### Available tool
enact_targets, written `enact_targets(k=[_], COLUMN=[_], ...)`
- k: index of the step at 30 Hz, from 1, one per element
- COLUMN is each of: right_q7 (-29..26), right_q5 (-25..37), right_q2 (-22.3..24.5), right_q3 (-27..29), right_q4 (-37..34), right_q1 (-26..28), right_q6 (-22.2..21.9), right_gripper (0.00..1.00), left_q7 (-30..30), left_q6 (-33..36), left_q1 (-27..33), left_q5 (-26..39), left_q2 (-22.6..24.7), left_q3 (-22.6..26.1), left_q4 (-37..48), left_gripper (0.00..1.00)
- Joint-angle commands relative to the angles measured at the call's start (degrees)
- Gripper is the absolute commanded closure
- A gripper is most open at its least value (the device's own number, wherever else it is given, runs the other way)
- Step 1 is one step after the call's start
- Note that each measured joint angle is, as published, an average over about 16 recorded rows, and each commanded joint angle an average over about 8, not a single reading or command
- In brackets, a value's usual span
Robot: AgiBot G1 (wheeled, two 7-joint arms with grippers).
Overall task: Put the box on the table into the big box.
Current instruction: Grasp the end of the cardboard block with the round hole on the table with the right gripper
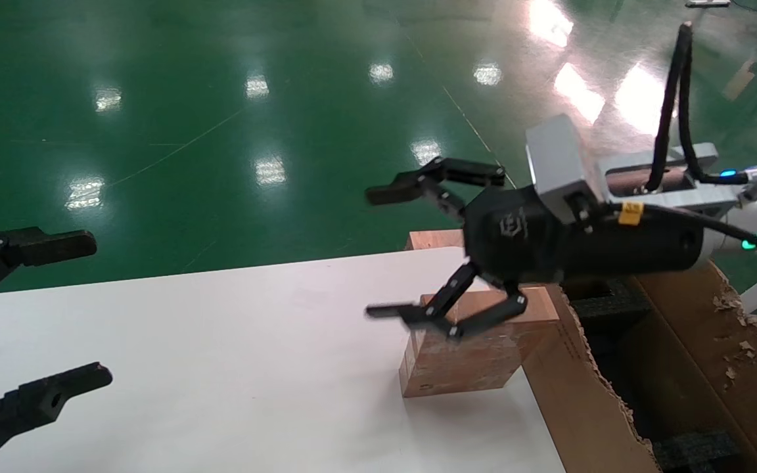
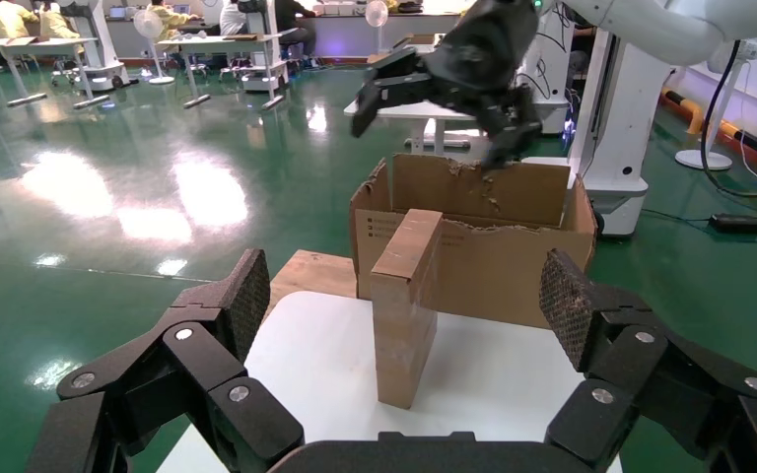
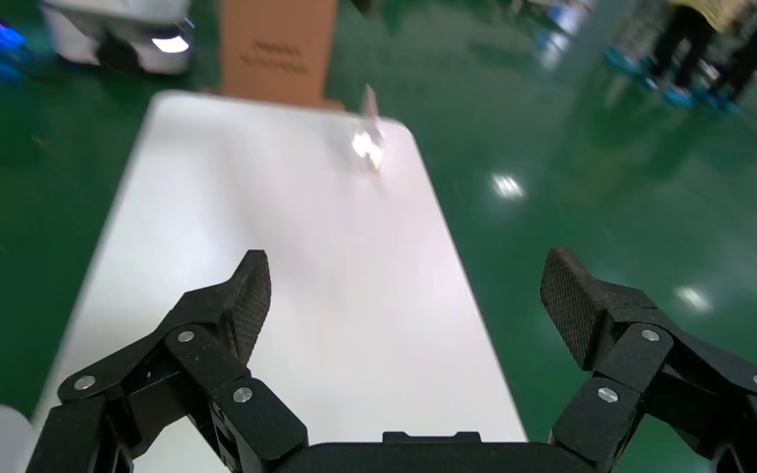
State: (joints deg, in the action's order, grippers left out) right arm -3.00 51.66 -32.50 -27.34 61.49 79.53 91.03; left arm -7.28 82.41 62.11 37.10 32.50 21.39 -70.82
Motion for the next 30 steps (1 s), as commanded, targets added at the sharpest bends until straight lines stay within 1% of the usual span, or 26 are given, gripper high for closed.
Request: enact_targets(k=[1,14,21,30], right_q7=[1.42,9.22,12.25,15.2], right_q5=[1.04,5.63,4.91,3.93], right_q2=[0.48,-0.19,-0.12,1.75], right_q3=[-1.54,-13.21,-19.02,-25.84], right_q4=[-2.09,-12.68,-17.92,-23.71], right_q1=[1.59,7.68,10.2,12.95], right_q6=[-0.13,0.23,0.36,0.36], right_gripper=[0.0,0.0,0.0,0.0], left_q7=[0.0,0.0,0.0,0.0], left_q6=[0.0,0.0,0.0,0.0], left_q1=[0.0,0.0,0.0,0.0], left_q5=[0.0,0.0,0.0,0.0], left_q2=[0.0,0.0,0.0,0.0], left_q3=[0.0,0.0,0.0,0.0], left_q4=[0.0,0.0,0.0,0.0], left_gripper=[0.0,0.0,0.0,0.0])
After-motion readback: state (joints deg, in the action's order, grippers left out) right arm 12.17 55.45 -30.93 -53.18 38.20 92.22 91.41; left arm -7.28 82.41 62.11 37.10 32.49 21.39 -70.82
